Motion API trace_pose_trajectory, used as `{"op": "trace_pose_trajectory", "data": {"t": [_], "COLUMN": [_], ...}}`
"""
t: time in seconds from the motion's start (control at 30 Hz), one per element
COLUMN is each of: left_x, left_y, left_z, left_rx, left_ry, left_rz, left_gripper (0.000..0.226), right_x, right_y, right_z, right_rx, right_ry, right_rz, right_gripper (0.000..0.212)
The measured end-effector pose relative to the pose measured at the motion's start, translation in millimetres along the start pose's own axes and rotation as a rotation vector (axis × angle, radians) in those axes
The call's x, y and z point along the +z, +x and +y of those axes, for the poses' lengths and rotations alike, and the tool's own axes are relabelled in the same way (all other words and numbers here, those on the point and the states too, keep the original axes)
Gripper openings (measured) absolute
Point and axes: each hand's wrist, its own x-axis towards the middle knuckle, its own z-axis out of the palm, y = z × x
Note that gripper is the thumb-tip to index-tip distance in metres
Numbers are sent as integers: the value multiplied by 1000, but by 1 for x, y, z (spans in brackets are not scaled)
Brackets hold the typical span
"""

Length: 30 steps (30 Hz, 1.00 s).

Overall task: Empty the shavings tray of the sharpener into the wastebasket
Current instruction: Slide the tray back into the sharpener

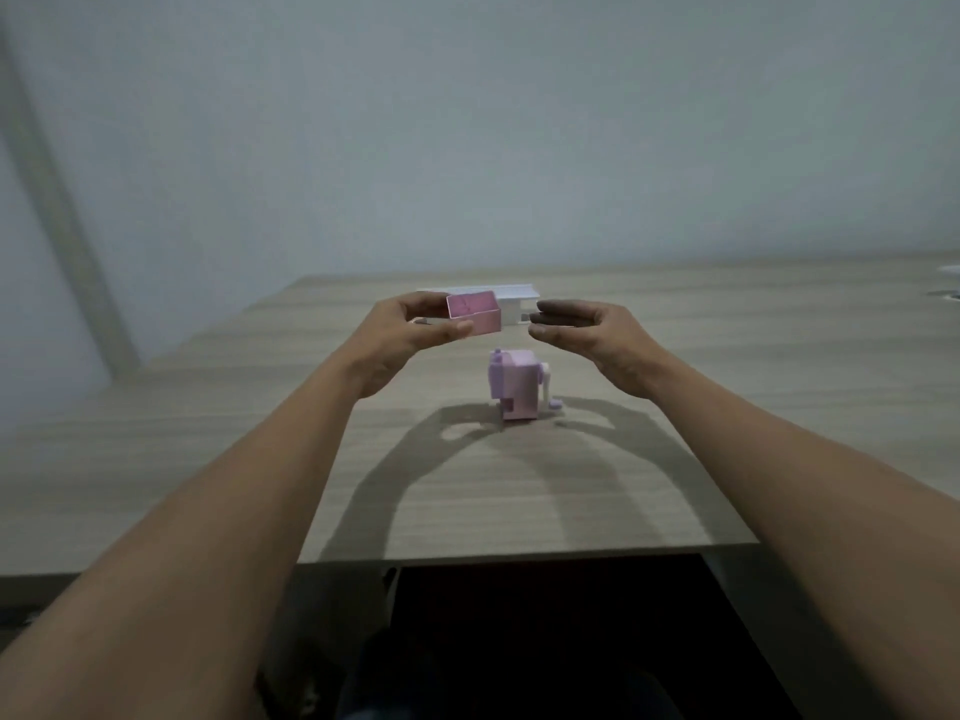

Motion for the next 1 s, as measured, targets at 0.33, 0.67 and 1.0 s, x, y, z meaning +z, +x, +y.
{"op": "trace_pose_trajectory", "data": {"t": [0.33,0.67,1.0], "left_x": [-22,5,24], "left_y": [-26,-25,-20], "left_z": [-66,-80,-78], "left_rx": [-212,-282,-258], "left_ry": [23,-37,-53], "left_rz": [12,-74,-130], "left_gripper": [44,43,42], "right_x": [11,9,10], "right_y": [-2,-3,1], "right_z": [34,41,46], "right_rx": [51,42,31], "right_ry": [-172,-143,-112], "right_rz": [-38,-38,-51], "right_gripper": [58,52,53]}}
